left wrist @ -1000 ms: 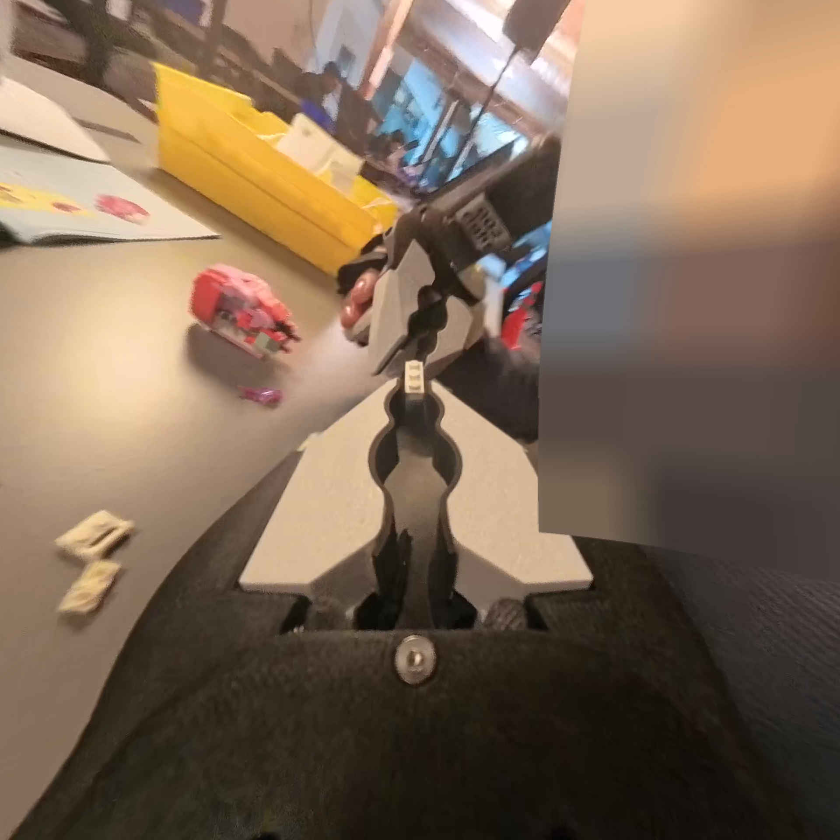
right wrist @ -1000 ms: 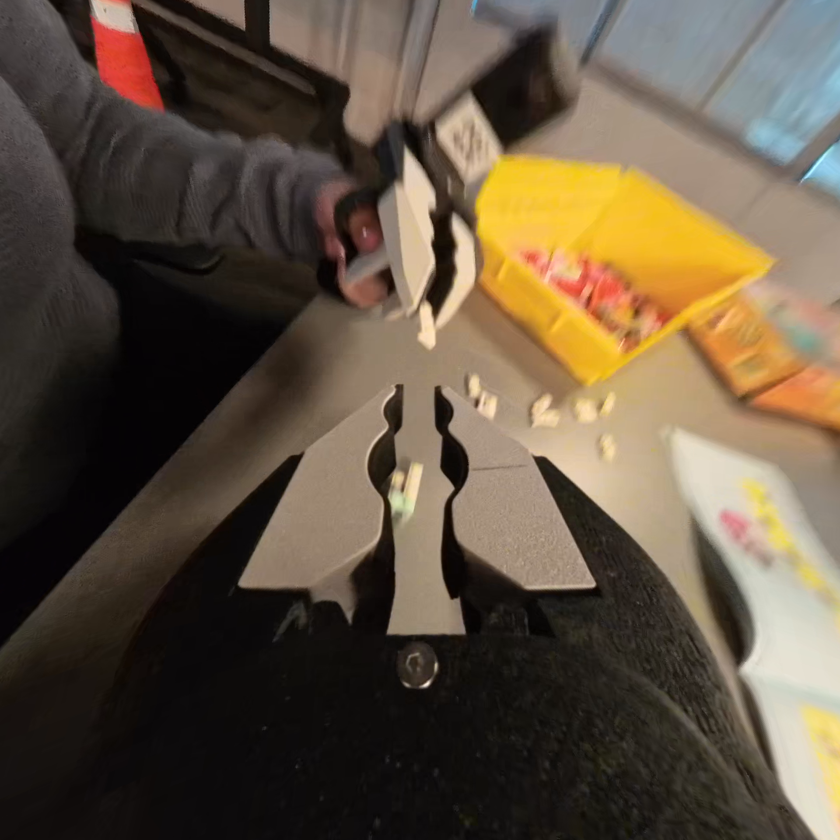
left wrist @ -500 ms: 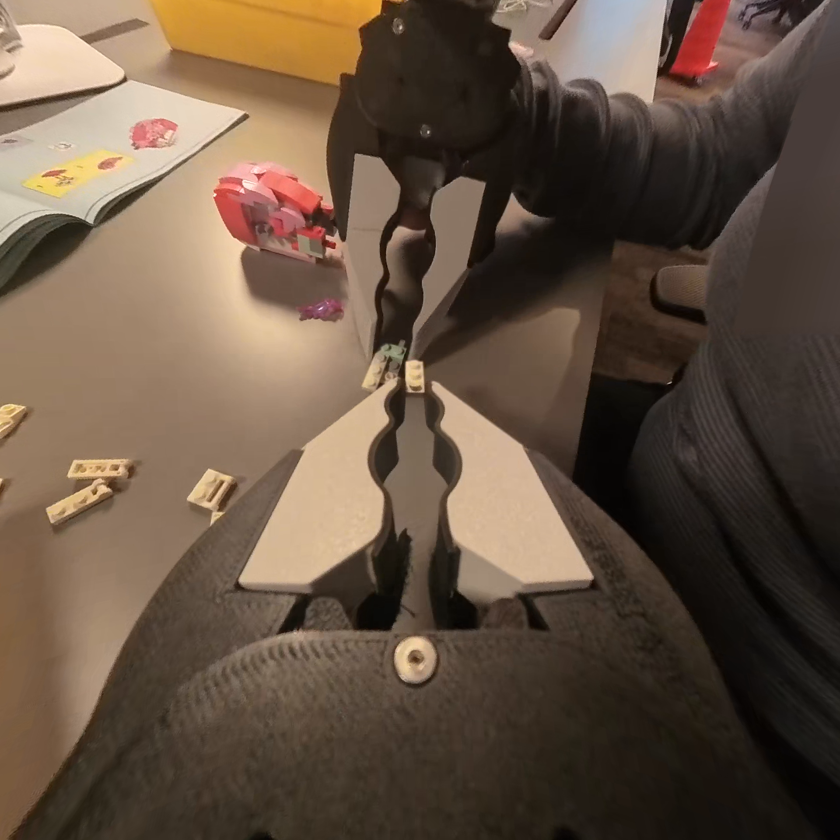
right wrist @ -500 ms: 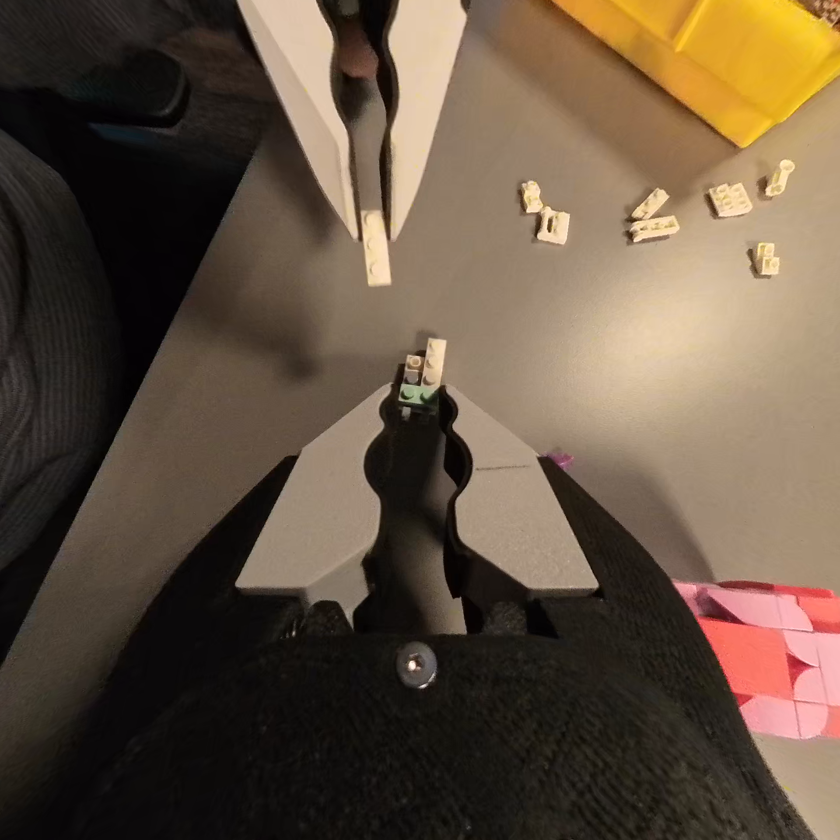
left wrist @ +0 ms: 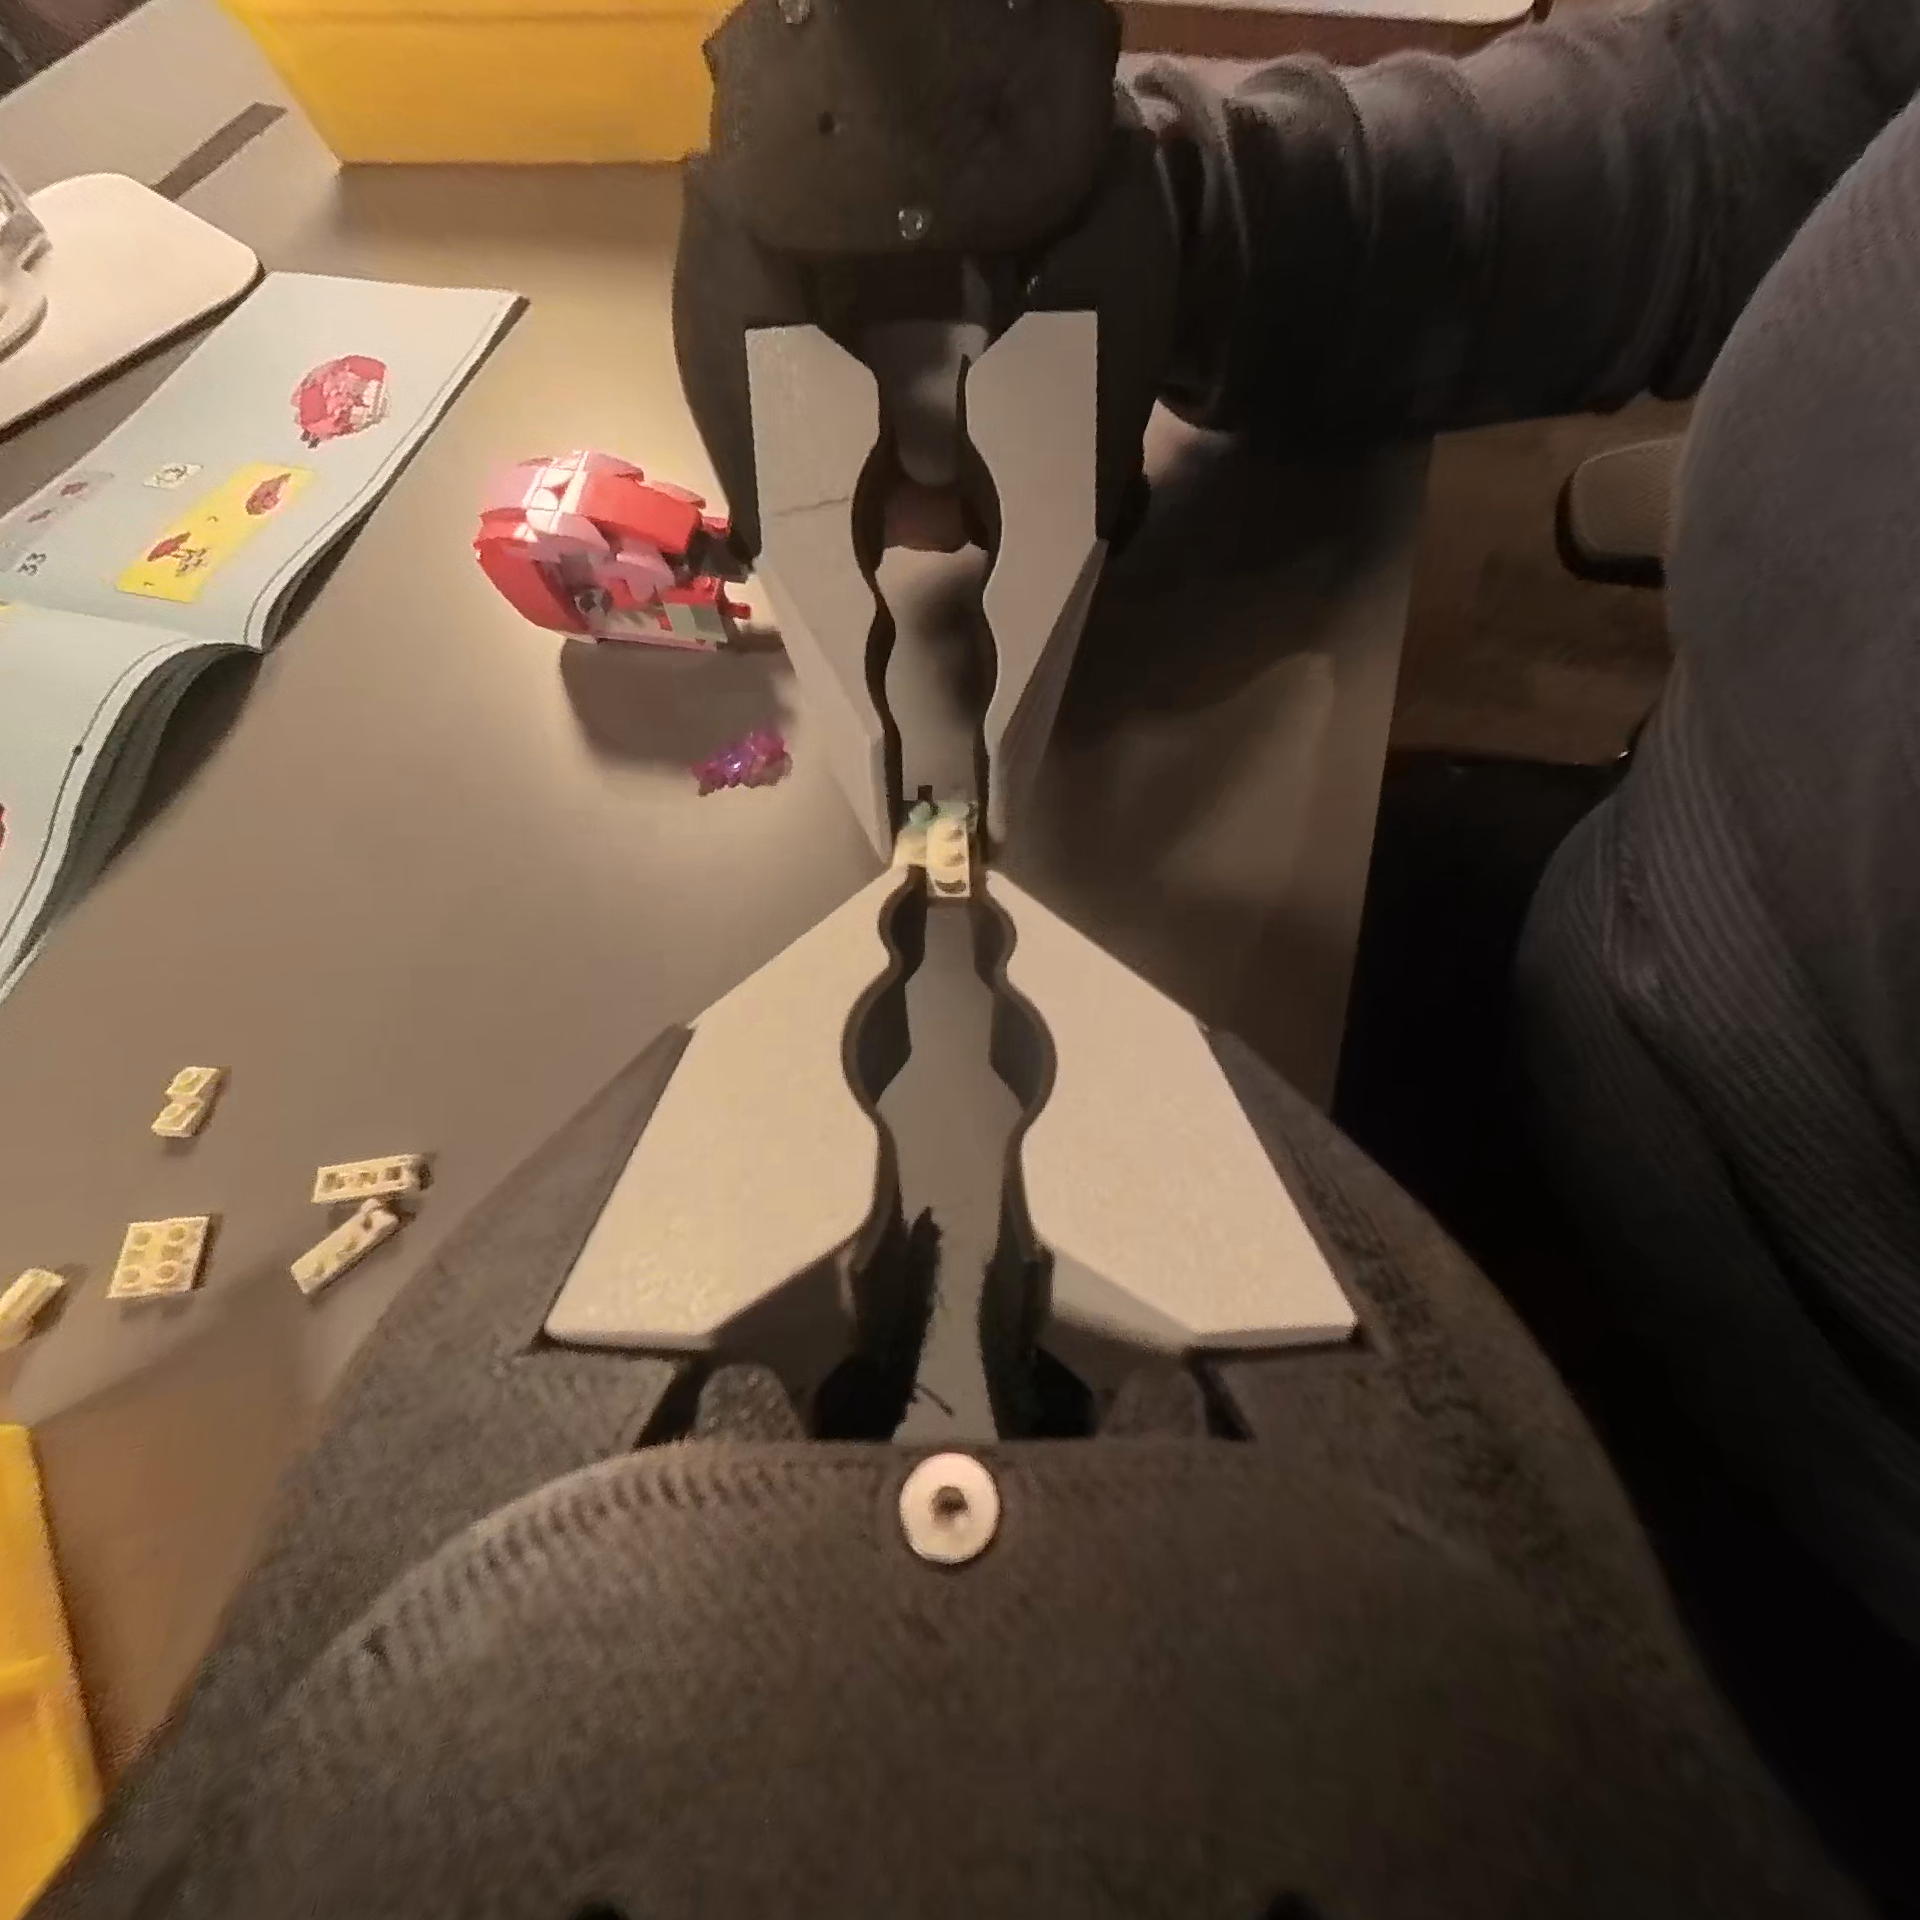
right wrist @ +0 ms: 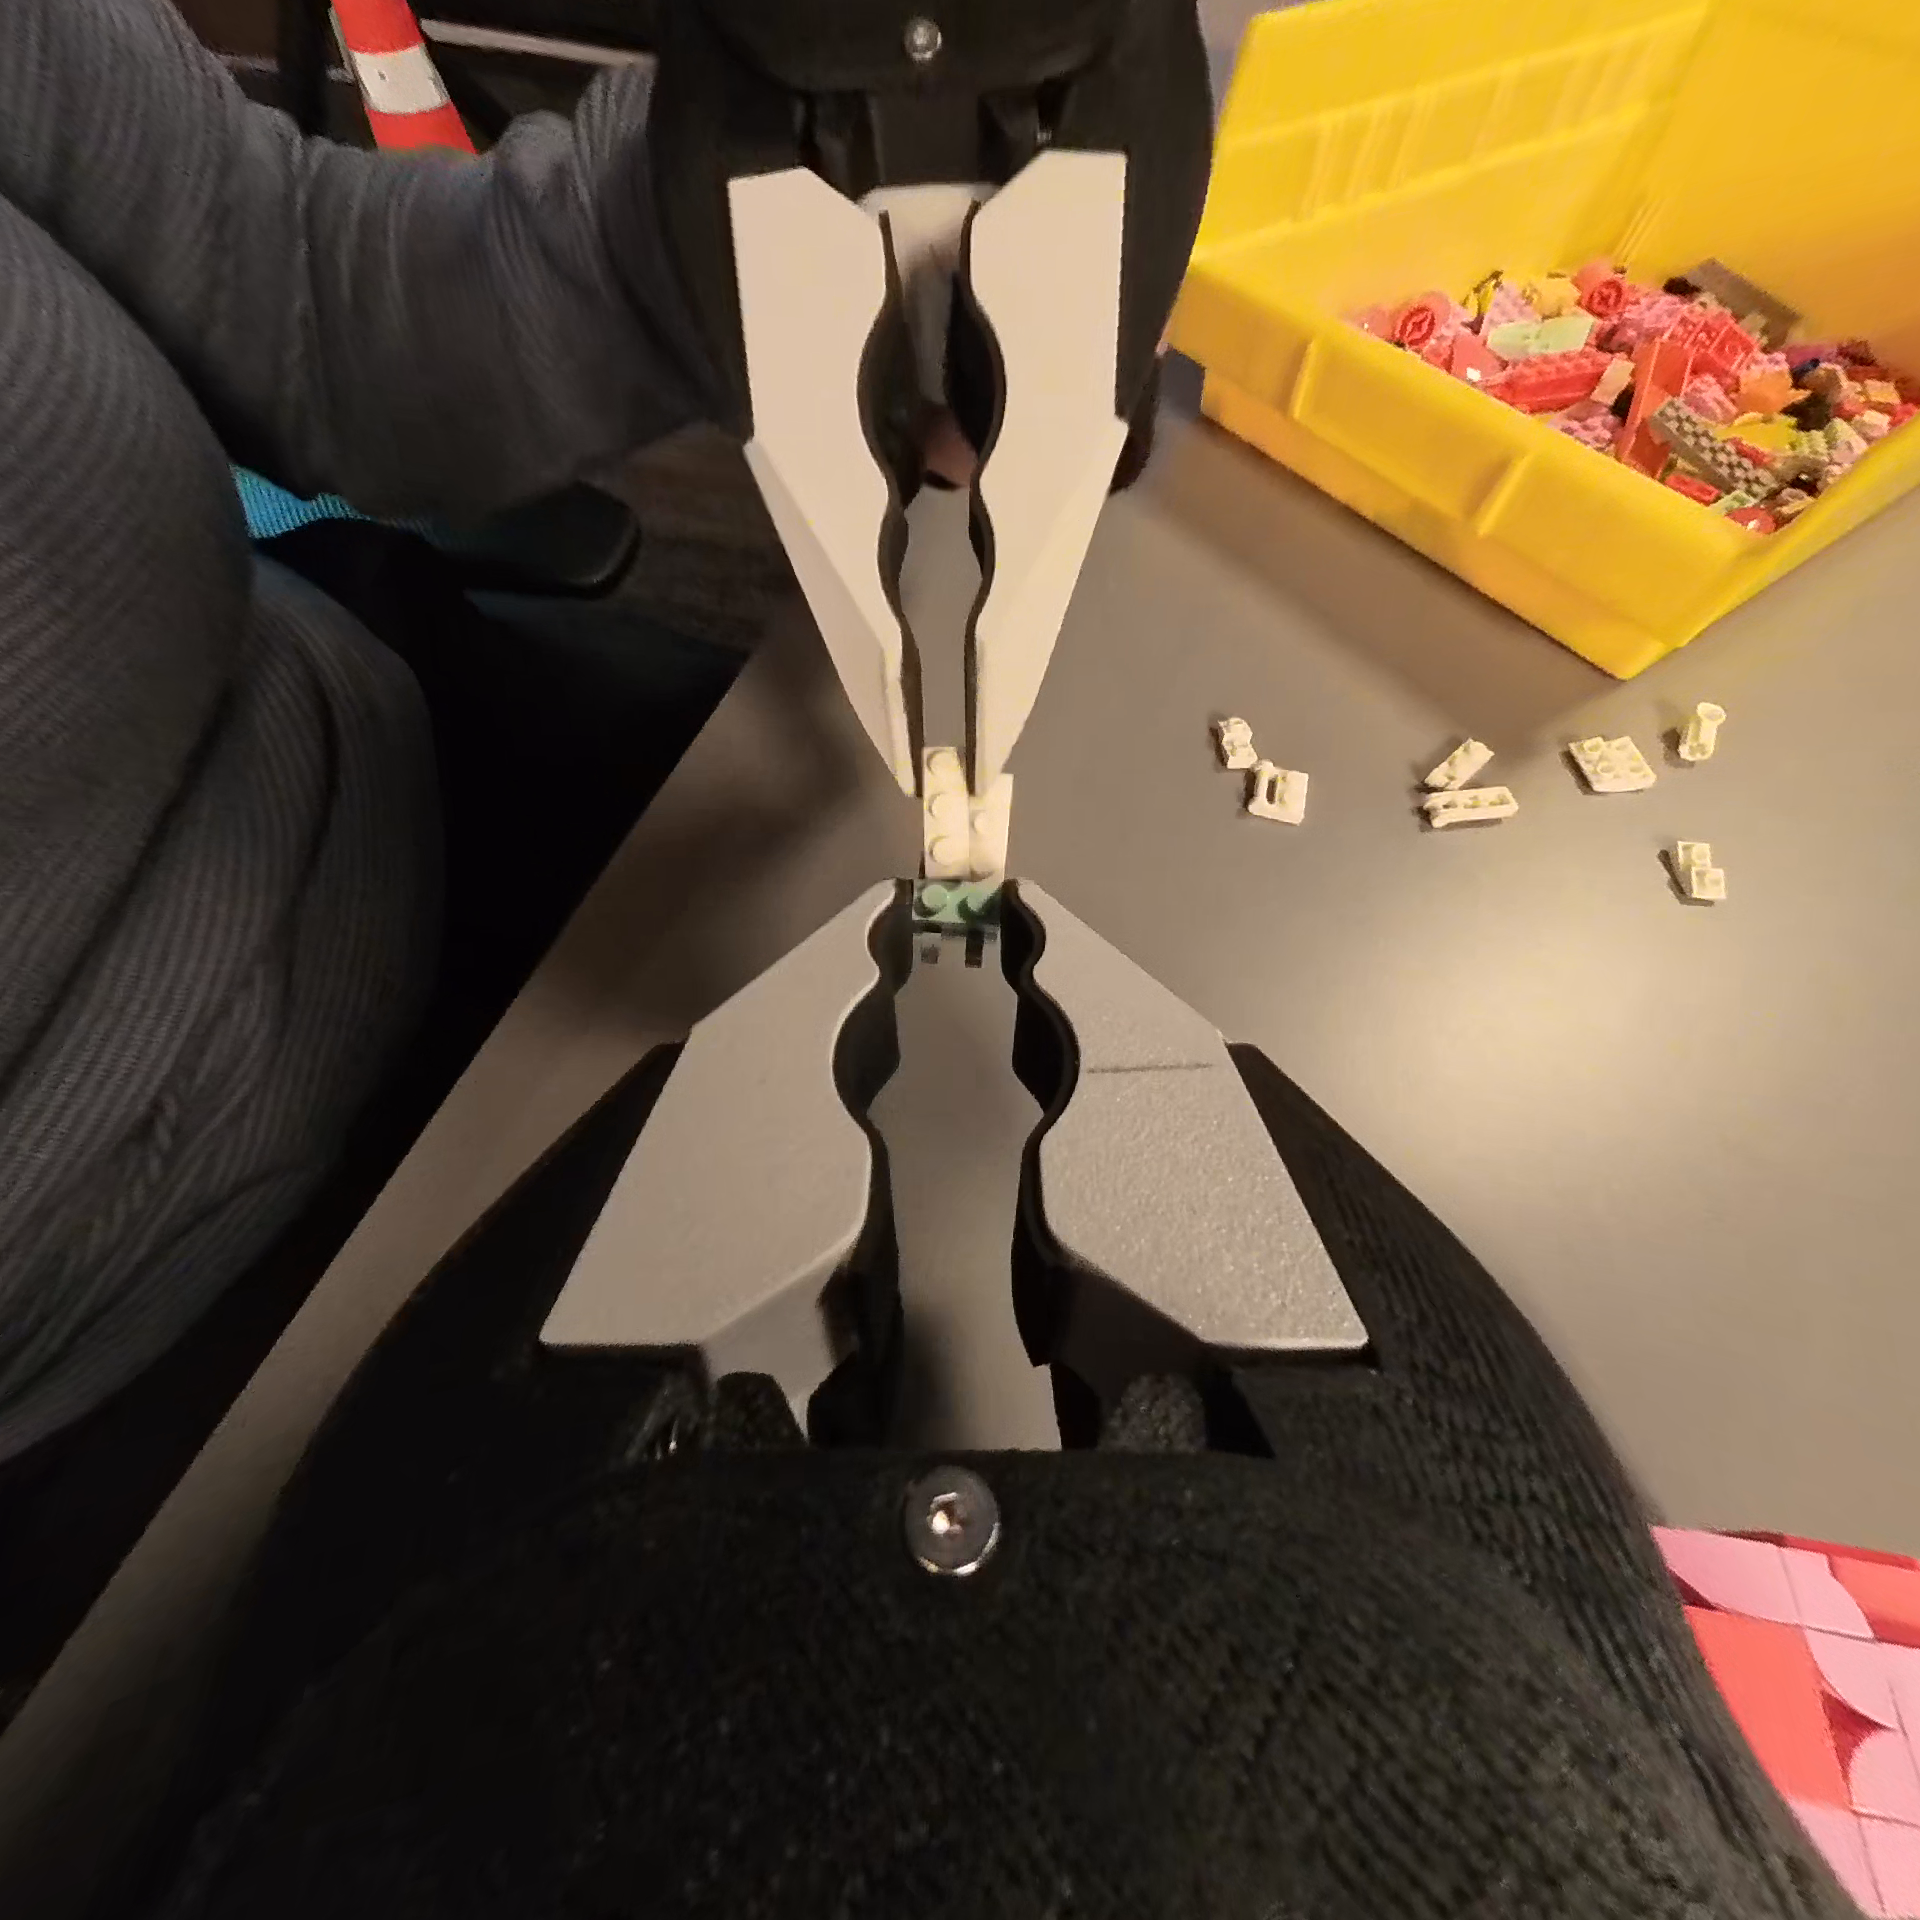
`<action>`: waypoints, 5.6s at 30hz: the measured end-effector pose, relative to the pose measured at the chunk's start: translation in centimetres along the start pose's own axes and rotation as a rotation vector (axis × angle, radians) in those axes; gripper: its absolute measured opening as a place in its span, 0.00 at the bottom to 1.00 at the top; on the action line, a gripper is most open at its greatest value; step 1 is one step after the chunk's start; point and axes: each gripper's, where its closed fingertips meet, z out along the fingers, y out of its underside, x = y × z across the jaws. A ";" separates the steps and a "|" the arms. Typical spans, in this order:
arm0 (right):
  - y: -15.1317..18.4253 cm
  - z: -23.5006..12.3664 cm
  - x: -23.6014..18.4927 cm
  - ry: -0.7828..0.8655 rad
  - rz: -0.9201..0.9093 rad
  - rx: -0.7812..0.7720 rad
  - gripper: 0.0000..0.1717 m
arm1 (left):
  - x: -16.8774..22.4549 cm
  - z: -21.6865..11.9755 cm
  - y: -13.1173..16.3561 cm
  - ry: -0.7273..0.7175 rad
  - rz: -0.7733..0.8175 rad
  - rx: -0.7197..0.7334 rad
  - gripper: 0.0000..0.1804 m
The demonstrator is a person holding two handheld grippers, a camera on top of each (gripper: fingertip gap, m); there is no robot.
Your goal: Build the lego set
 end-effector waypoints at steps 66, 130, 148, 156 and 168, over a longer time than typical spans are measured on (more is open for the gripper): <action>4.2 1.0 0.9 0.036 0.082 -0.222 0.09 | 1.7 1.7 3.3 -0.060 -0.215 -0.118 0.16; 4.0 0.2 -0.4 0.024 0.071 -0.320 0.18 | -0.2 -0.5 1.5 -0.135 -0.261 0.164 0.04; 4.3 0.7 -1.6 -0.065 0.024 -0.299 0.09 | 1.0 0.9 1.9 -0.062 -0.120 0.079 0.04; 4.2 0.8 -2.0 -0.108 0.013 -0.266 0.09 | 2.4 2.7 2.3 0.019 -0.020 -0.034 0.04; 4.2 0.8 -2.0 -0.106 0.018 -0.270 0.09 | 2.2 3.1 3.1 -0.017 0.075 -0.110 0.04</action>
